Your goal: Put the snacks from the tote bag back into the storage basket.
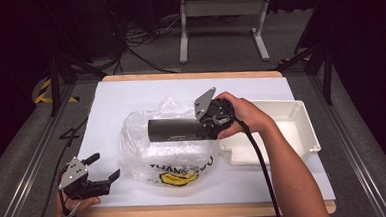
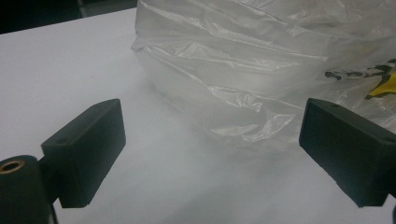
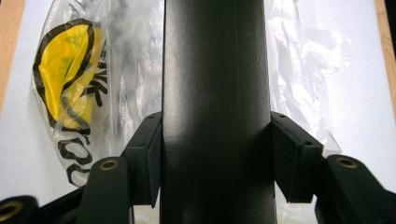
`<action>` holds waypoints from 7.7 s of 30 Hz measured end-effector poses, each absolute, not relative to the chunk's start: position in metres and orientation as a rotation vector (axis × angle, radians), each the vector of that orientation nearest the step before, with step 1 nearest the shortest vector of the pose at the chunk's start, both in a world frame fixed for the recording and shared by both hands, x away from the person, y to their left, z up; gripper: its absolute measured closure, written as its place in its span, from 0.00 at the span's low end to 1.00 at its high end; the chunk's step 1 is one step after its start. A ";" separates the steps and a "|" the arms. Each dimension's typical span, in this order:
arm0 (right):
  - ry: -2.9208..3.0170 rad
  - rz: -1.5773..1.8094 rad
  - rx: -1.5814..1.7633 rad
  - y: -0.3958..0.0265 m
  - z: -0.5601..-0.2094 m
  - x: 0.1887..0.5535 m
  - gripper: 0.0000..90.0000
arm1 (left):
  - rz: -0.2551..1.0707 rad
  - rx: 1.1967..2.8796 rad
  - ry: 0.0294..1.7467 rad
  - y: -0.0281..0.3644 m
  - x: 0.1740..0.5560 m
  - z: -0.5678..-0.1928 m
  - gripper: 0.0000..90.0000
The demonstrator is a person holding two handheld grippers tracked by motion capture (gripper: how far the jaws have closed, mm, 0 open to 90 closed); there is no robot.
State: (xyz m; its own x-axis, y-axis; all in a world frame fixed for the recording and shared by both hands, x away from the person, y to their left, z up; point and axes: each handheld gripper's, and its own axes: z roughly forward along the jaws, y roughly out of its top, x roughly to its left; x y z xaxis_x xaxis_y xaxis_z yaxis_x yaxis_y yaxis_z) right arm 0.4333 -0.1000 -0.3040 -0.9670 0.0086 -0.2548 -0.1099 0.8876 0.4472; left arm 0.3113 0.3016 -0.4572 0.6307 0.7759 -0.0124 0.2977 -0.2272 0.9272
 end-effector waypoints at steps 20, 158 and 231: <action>2.777 0.666 -0.004 -0.148 -0.292 0.429 0.48 | 0.575 1.807 0.872 0.301 0.311 -0.457 0.09; 2.711 0.720 0.382 -0.318 -0.339 0.435 0.44 | 0.583 1.780 0.868 0.302 0.302 -0.449 0.09; 1.973 0.962 0.951 -0.374 -0.364 0.281 0.10 | 0.576 1.787 0.842 0.298 0.312 -0.448 0.09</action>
State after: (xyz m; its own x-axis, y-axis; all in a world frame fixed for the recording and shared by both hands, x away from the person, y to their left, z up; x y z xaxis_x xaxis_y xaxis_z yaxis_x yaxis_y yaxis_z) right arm 0.2813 -0.3739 -0.3637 -0.4583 0.8419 -0.2850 0.2939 0.4461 0.8454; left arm 0.3124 0.2978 -0.4482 0.6394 0.7688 -0.0044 0.2740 -0.2225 0.9356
